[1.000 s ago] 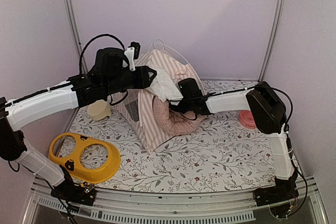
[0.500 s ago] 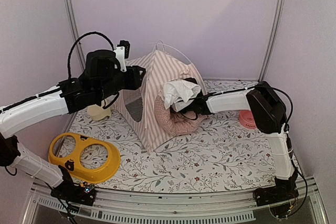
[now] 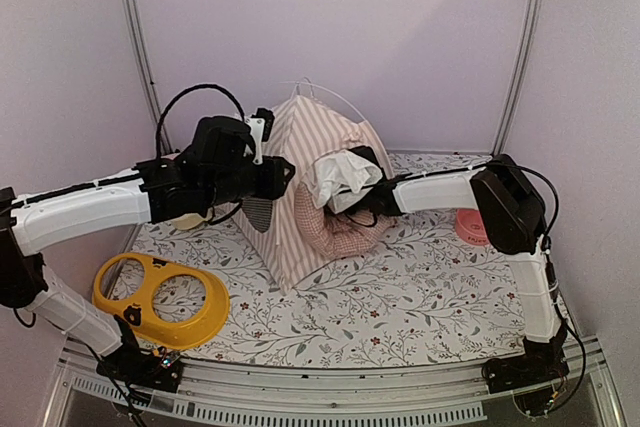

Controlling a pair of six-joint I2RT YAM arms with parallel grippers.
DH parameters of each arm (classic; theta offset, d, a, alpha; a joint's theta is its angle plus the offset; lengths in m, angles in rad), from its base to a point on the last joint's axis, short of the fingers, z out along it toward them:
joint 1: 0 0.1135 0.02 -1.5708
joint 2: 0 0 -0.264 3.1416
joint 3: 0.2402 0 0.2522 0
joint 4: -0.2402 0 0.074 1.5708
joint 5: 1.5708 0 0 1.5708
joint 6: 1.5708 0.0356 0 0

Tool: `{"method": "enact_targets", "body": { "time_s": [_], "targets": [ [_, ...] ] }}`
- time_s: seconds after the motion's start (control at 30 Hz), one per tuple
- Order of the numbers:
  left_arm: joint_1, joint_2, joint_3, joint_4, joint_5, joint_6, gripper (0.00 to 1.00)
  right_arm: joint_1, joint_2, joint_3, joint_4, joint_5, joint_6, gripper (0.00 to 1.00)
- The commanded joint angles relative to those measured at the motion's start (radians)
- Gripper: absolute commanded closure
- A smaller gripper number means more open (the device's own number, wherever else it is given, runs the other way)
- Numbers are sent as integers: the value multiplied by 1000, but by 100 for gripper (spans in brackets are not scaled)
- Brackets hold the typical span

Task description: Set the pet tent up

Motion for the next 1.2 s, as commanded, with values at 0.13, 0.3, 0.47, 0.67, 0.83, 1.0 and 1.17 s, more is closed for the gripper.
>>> {"method": "enact_targets", "body": {
  "time_s": [0.13,0.3,0.47,0.67,0.83,1.0,1.17],
  "targets": [
    [-22,92,77,-34,192,100,100,27,-124,-2,36,17,-209,100],
    [-15,91,165,-82,395,184,100,28,-167,-37,135,48,-302,100],
    [42,61,174,-92,720,228,100,18,-205,-93,261,87,-374,100],
    [140,-2,132,-41,1109,205,100,-25,-178,-43,174,233,-388,100],
    [194,-51,117,-36,1205,200,100,-39,-131,42,-32,412,-370,100],
    [240,-65,115,-59,1168,216,100,-26,-96,18,-135,487,-397,100],
    [289,-67,83,27,1175,168,100,10,-78,-5,-213,575,-442,100]
  ]
}}
